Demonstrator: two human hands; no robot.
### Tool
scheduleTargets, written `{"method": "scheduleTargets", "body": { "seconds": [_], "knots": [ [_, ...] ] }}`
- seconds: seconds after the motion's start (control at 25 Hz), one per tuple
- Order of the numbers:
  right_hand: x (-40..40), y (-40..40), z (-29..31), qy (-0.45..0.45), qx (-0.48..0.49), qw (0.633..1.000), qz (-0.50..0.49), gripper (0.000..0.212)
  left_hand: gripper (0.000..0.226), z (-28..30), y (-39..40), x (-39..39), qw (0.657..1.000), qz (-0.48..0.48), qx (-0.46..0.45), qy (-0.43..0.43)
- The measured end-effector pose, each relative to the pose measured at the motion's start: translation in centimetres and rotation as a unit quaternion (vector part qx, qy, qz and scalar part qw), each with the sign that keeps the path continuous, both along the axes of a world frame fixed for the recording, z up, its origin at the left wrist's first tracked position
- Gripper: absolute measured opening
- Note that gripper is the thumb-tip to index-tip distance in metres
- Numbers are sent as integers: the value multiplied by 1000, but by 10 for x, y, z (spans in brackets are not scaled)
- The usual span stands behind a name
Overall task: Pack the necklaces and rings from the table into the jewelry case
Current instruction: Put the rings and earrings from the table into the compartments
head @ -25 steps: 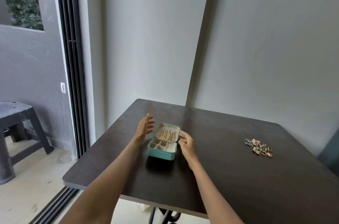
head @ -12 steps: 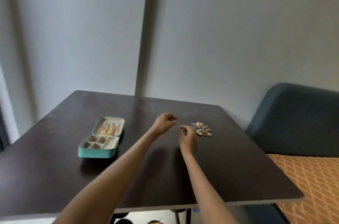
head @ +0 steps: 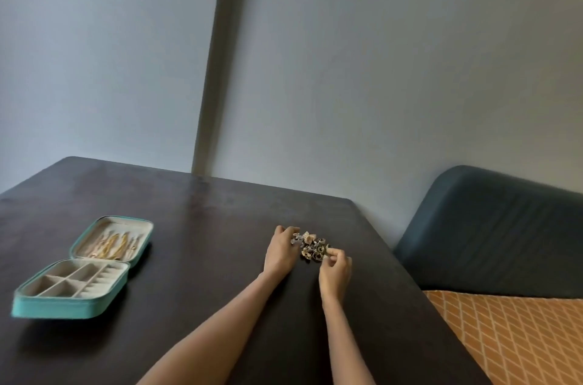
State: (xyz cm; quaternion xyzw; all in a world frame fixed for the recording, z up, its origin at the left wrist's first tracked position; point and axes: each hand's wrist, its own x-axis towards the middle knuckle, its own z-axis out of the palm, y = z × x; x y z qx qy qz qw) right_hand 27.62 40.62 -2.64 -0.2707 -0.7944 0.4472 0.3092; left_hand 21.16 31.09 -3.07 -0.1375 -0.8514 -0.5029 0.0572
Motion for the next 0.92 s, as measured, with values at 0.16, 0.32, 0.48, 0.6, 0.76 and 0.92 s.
{"method": "scheduleTargets", "body": {
  "seconds": [0.16, 0.32, 0.48, 0.6, 0.76, 0.92],
  "knots": [
    [-13, 8, 0, -30, 47, 998, 2, 19, 31, 13, 26, -31, 996, -12, -83, 27],
    [-15, 10, -4, -35, 67, 997, 1, 21, 22, 22, 41, -44, 980, -21, -194, 39],
    [-18, 11, -6, -23, 56, 998, 5, 22, 20, 29, 44, -48, 974, -4, -225, 28],
    [-25, 16, -2, 40, 18, 999, 5, 23, 24, 33, 40, -53, 972, -13, -234, 15],
    [-54, 36, 19, 14, 84, 996, 23, 25, 22, 47, 29, -66, 987, 0, -159, 5],
    [-80, 52, 37, -225, 245, 933, 139, 27, 12, 63, 13, -84, 997, -9, -57, -53]
  ]
}}
